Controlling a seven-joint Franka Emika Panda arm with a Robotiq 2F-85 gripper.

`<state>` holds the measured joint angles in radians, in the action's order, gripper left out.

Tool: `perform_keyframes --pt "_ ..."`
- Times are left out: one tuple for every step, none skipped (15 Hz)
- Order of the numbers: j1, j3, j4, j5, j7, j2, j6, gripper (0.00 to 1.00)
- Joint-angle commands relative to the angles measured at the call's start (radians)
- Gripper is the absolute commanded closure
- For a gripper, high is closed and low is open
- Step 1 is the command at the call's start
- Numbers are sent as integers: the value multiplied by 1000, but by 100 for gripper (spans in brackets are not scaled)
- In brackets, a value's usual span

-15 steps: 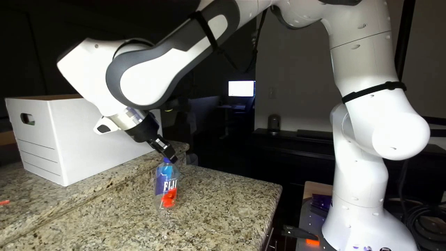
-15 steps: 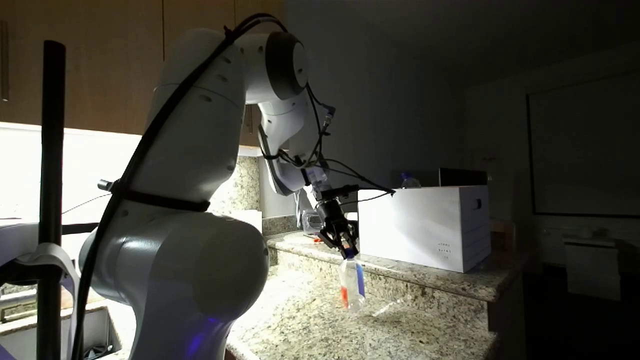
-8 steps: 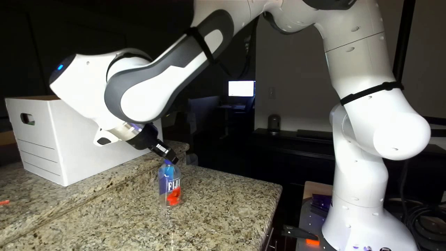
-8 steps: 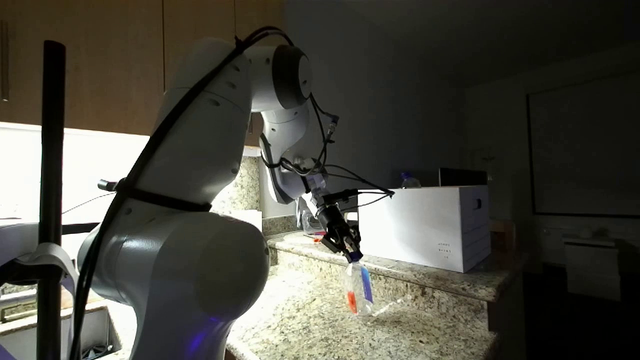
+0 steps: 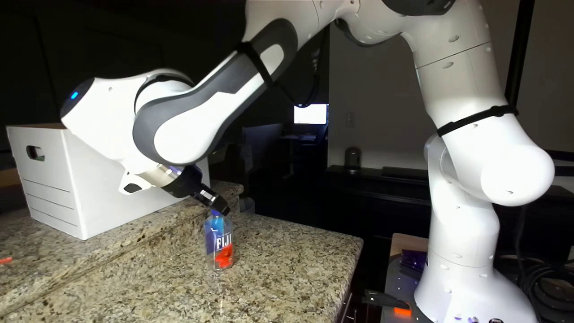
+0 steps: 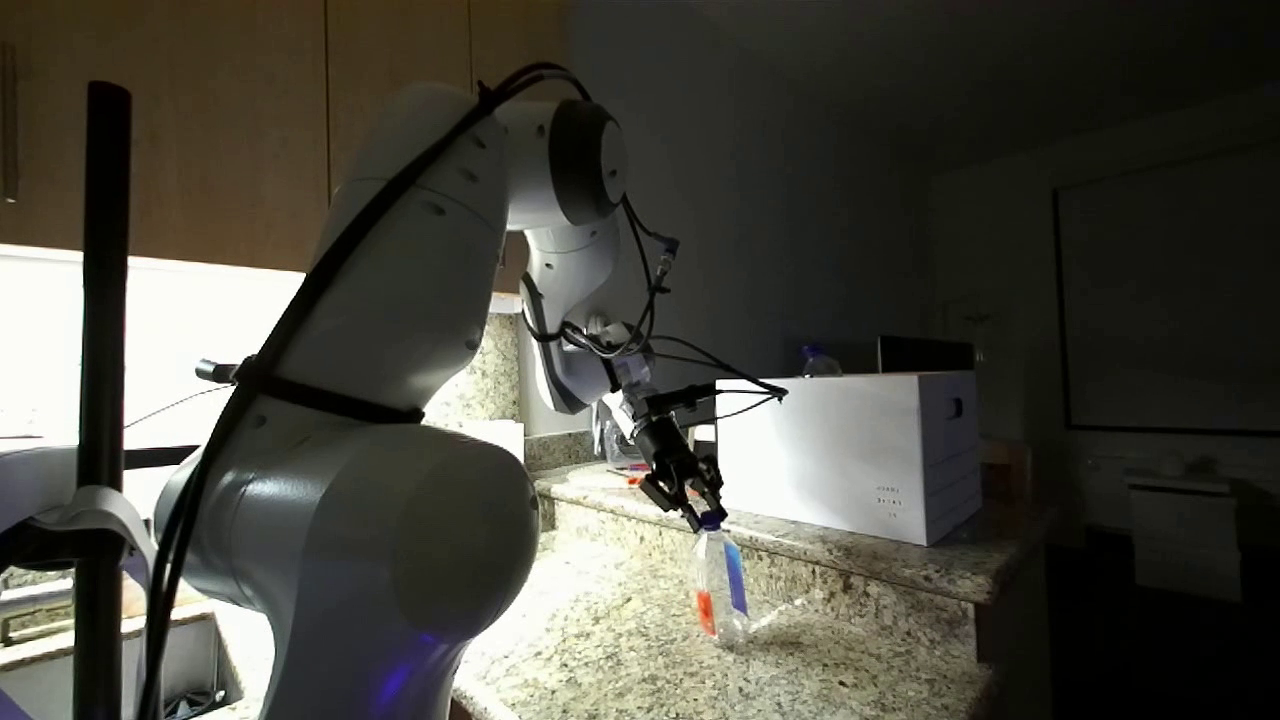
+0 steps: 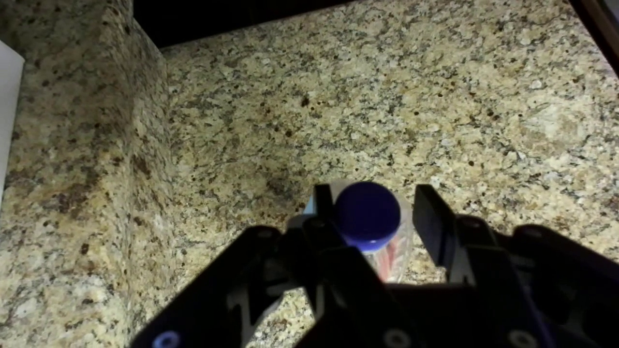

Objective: Pick up the bottles from the box and put them on the counter

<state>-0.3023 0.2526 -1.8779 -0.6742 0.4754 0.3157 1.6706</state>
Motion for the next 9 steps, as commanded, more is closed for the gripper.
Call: perform_keyframes --pt "5 10 16 -5 34 2 -33 22" --pt "5 10 15 -4 33 0 -32 16" --pt "5 9 15 -4 32 -2 -32 8" --pt "6 9 15 -3 31 -5 -31 3" --pt "7 9 16 -2 30 -11 -28 0" --pt "9 9 19 1 27 -18 -23 0" --pt "13 9 24 8 25 -30 -16 0" --pt "16 9 28 12 23 -40 -9 0" --pt "19 8 35 17 20 -56 -5 0"
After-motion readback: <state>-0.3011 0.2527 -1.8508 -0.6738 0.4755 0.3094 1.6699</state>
